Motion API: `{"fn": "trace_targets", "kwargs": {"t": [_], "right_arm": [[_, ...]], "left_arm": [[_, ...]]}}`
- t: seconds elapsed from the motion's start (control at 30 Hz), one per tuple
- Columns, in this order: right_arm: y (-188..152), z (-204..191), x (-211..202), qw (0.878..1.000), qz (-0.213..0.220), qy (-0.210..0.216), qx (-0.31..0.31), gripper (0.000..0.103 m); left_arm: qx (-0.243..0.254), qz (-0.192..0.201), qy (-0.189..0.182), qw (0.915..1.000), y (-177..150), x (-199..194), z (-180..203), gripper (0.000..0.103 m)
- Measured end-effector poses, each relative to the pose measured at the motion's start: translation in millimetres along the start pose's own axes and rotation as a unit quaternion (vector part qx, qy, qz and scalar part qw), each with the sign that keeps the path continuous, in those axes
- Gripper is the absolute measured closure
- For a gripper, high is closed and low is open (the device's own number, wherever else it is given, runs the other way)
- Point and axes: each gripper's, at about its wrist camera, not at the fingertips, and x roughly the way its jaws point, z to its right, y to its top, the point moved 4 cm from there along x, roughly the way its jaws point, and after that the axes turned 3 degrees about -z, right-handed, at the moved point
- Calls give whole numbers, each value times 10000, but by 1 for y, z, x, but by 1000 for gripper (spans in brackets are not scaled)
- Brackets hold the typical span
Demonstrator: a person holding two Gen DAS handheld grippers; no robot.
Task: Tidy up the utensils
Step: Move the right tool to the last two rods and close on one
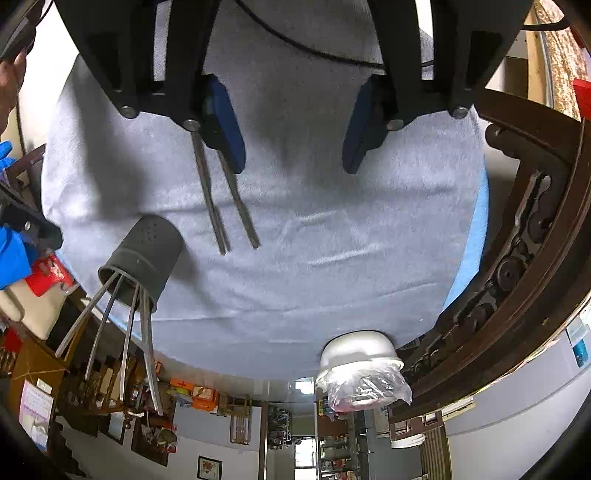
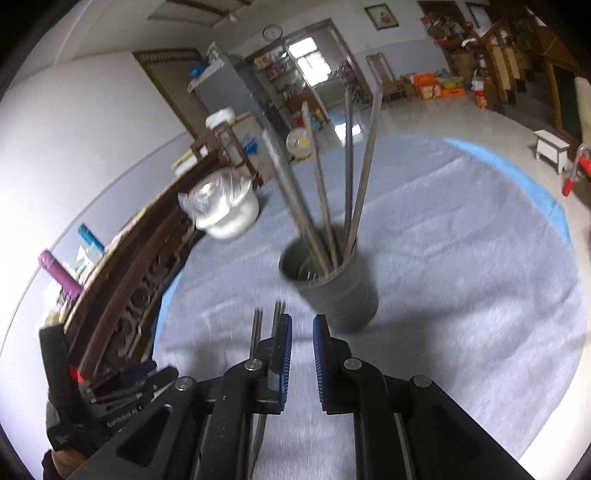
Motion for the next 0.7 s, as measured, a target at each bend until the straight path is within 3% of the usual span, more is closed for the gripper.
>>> {"fn": "trace_targets", "kwargs": {"t": [0.7], "right_arm": [[-51,2,46,9956,-931,-21,18,89]], "left_arm": [[139,88,472,9987,-9,-1,0,44]]}}
